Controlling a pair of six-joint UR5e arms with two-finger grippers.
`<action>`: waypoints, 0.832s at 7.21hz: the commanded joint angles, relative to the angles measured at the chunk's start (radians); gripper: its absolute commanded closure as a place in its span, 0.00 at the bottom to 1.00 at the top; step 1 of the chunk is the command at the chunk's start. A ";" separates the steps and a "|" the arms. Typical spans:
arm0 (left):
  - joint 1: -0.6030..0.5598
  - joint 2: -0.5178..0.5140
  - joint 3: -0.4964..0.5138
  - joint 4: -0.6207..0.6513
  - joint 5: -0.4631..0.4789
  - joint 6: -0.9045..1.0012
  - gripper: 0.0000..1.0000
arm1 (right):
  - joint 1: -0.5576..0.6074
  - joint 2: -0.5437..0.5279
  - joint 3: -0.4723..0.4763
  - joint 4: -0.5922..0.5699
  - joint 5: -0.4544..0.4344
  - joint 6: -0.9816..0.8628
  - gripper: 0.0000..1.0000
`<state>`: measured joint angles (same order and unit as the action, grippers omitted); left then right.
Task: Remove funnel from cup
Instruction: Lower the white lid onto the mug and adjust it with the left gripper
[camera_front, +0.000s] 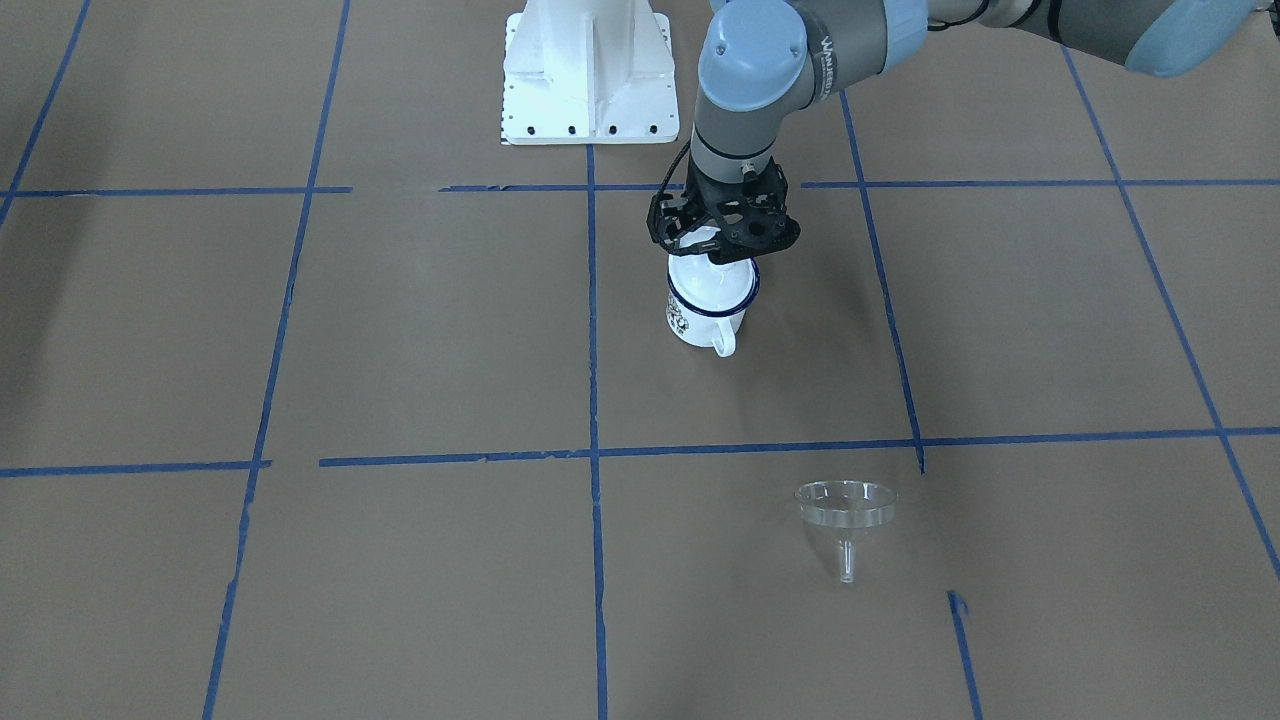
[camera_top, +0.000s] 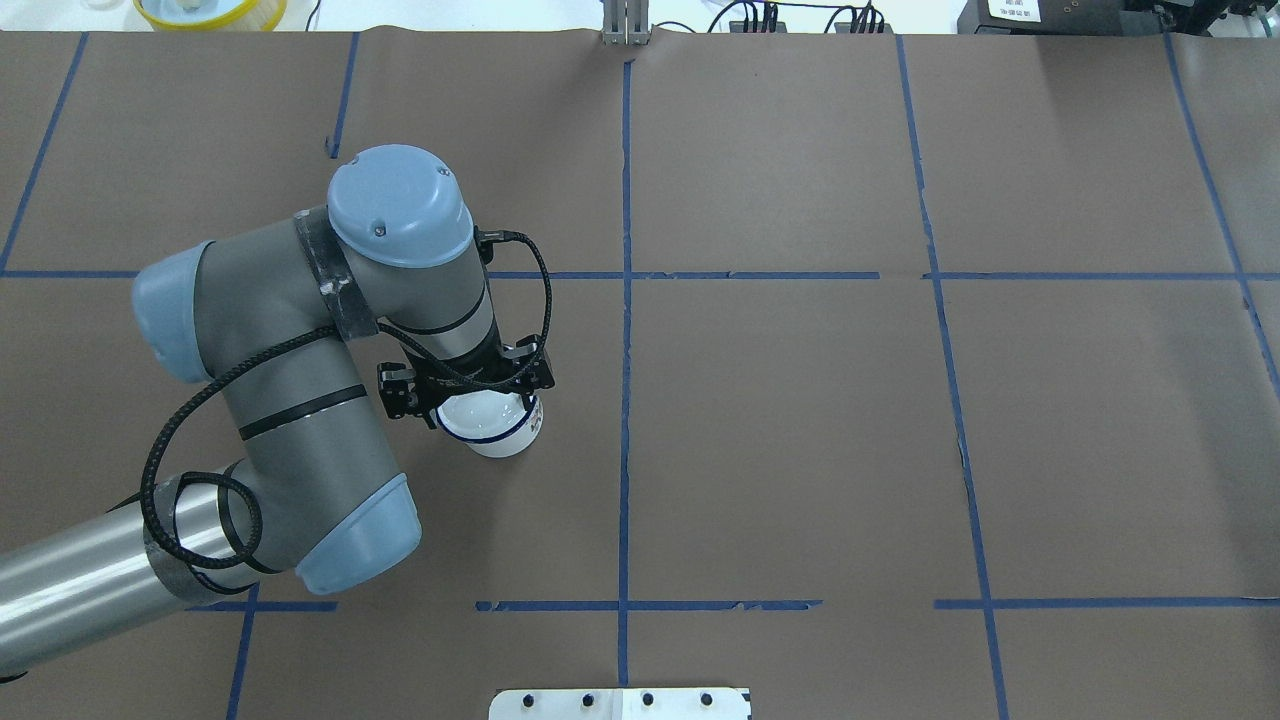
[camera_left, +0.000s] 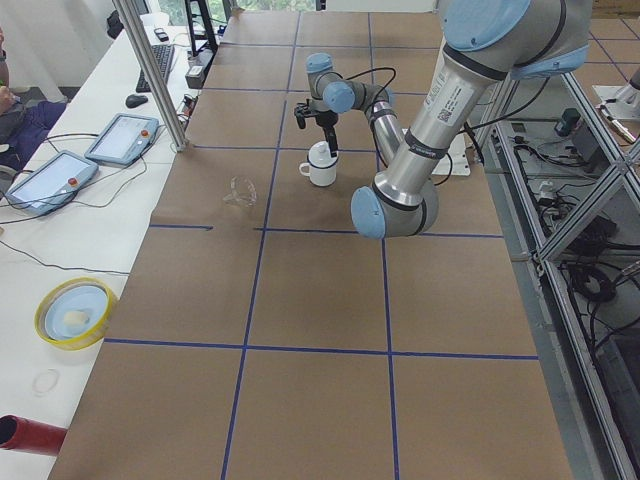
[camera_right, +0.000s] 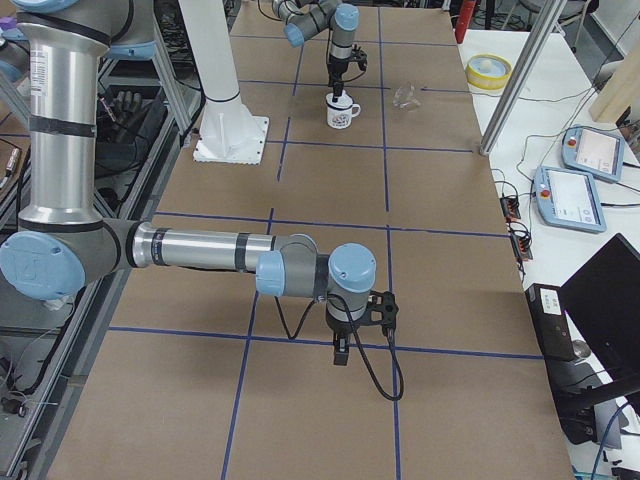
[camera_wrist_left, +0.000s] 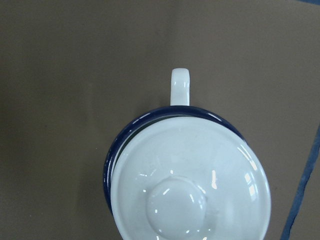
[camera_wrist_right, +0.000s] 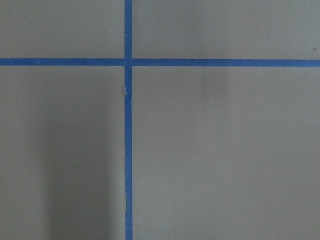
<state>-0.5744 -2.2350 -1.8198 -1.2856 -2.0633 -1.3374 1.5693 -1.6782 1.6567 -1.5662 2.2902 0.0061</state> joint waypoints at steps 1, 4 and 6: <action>0.002 0.003 0.004 -0.001 0.000 0.000 0.00 | 0.000 0.000 -0.001 0.000 0.000 0.000 0.00; 0.011 0.005 0.010 -0.001 0.000 0.000 0.00 | 0.000 0.000 0.000 0.000 0.000 0.000 0.00; 0.013 0.005 0.008 -0.001 0.000 0.000 0.00 | 0.000 0.000 0.000 0.000 0.000 0.000 0.00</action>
<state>-0.5623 -2.2305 -1.8106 -1.2870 -2.0632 -1.3378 1.5693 -1.6782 1.6567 -1.5662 2.2902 0.0061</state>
